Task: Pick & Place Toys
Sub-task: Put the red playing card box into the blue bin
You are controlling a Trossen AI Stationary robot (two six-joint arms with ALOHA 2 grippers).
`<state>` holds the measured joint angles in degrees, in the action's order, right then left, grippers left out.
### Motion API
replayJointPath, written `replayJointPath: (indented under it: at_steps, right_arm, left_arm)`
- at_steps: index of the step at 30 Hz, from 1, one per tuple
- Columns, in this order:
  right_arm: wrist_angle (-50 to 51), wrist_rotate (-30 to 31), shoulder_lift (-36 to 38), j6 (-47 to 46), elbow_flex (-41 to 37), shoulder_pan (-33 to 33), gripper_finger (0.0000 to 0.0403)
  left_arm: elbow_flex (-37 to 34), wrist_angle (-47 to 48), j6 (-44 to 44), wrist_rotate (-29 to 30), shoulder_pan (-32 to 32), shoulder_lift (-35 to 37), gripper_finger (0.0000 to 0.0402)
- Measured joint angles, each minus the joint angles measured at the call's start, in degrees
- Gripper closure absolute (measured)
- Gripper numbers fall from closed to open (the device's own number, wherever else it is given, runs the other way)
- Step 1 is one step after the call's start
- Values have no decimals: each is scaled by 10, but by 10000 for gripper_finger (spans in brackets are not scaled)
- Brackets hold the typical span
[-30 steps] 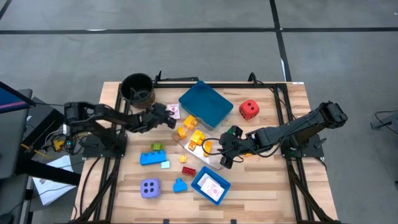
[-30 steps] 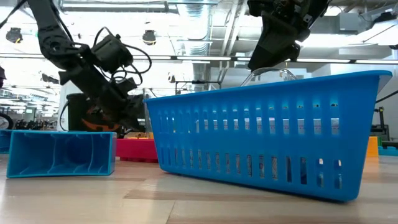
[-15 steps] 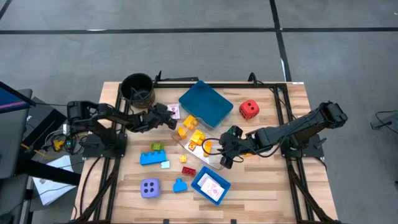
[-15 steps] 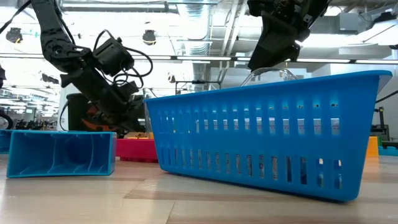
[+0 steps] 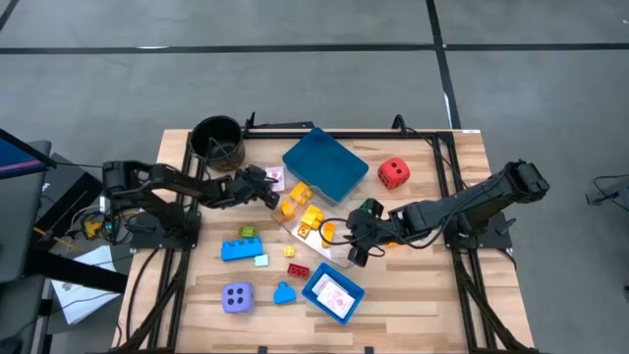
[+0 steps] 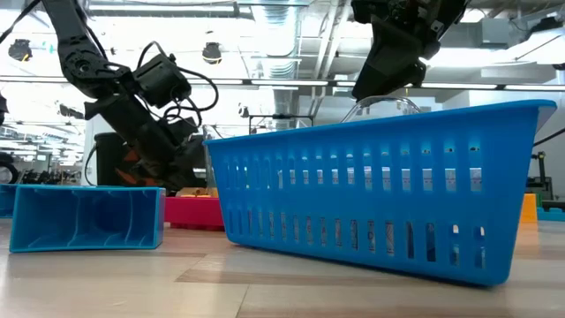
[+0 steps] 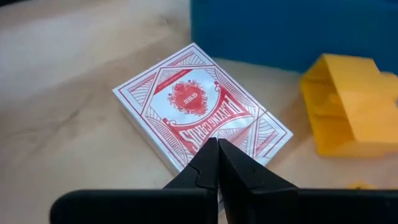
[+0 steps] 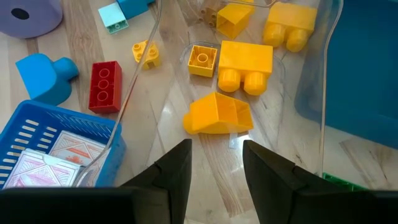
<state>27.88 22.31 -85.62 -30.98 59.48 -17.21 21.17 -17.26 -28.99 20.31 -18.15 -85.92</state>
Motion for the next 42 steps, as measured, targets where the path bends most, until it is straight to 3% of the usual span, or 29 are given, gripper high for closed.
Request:
replayJointPath:
  at_steps: [4, 12, 16, 26, 34, 38, 42]
  right_arm:
    - [0, 0, 0, 0, 0, 0, 267]
    - [0, 0, 0, 0, 0, 0, 267]
    - [0, 0, 0, 0, 0, 0, 267]
    - [0, 0, 0, 0, 0, 0, 267]
    - [2, 0, 0, 0, 0, 0, 267]
    - [4, -9, 0, 0, 0, -2, 267]
    - [4, -16, 0, 6, 0, -4, 267]
  left_arm:
    - [-1, 62, -3, -13, 3, 42, 401]
    - [-4, 271, -31, -17, 24, 186, 402]
    - [-4, 335, -43, -16, 48, 219, 401]
    - [-4, 341, -113, -10, 78, 226, 401]
    - [-3, 293, -165, -8, 73, 239, 391]
    - [13, 294, -149, -26, 63, 255, 353]
    - [46, 316, -131, -58, 50, 260, 282]
